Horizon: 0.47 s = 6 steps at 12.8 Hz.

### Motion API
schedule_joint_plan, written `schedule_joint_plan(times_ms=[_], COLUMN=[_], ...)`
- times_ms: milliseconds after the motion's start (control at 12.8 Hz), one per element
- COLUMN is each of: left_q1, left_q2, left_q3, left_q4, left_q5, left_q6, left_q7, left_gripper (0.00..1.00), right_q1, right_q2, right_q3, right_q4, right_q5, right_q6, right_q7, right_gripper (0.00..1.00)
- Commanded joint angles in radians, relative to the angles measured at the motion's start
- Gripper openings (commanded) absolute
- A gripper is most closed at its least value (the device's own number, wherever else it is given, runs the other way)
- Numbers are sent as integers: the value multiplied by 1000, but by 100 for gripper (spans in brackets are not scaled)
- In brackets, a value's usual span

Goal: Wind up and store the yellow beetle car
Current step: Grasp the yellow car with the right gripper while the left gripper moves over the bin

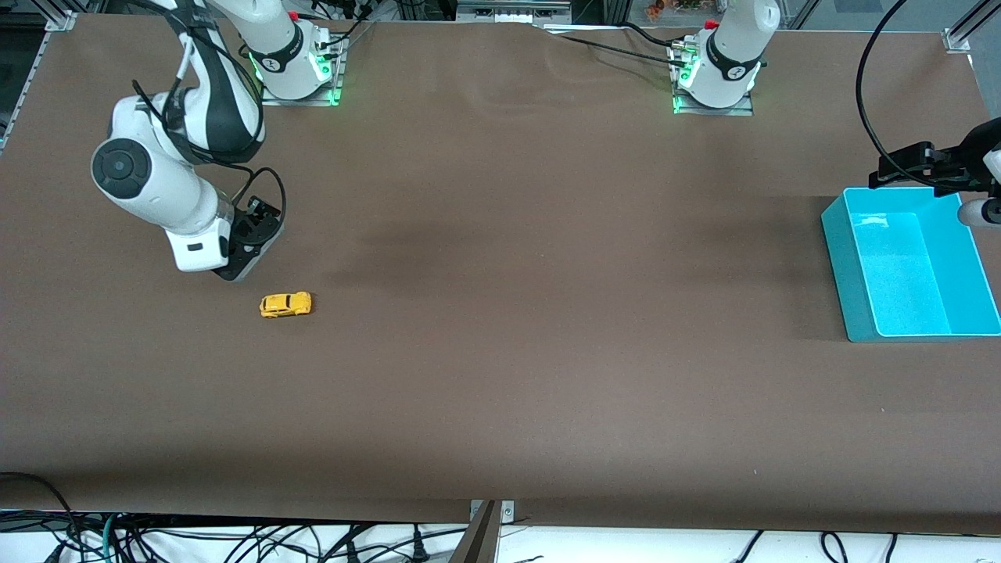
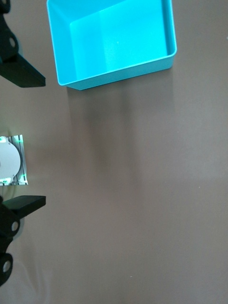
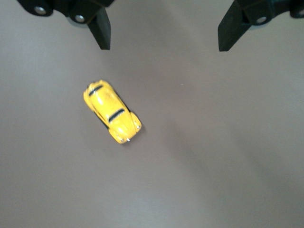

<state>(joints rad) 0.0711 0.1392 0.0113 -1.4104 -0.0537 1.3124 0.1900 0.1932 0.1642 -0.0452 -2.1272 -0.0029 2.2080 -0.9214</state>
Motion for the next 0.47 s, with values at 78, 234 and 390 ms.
schedule_joint_plan(times_ms=[78, 234, 390], left_q1=[6, 7, 10], left_q2=[37, 57, 60], left_q3=[1, 2, 4], left_q4=[22, 22, 19], left_q5=[25, 28, 28], left_q6=[-4, -4, -5], left_q7=[236, 421, 463], left_gripper=[100, 100, 100], right_q1=[-20, -28, -50], right_q2=[86, 130, 176], right_q3=[7, 7, 8], right_q4=[-7, -10, -4], right_q5=[-5, -6, -3], right_q6=[143, 215, 272], right_q7=[-337, -451, -549], right_gripper=[100, 100, 100])
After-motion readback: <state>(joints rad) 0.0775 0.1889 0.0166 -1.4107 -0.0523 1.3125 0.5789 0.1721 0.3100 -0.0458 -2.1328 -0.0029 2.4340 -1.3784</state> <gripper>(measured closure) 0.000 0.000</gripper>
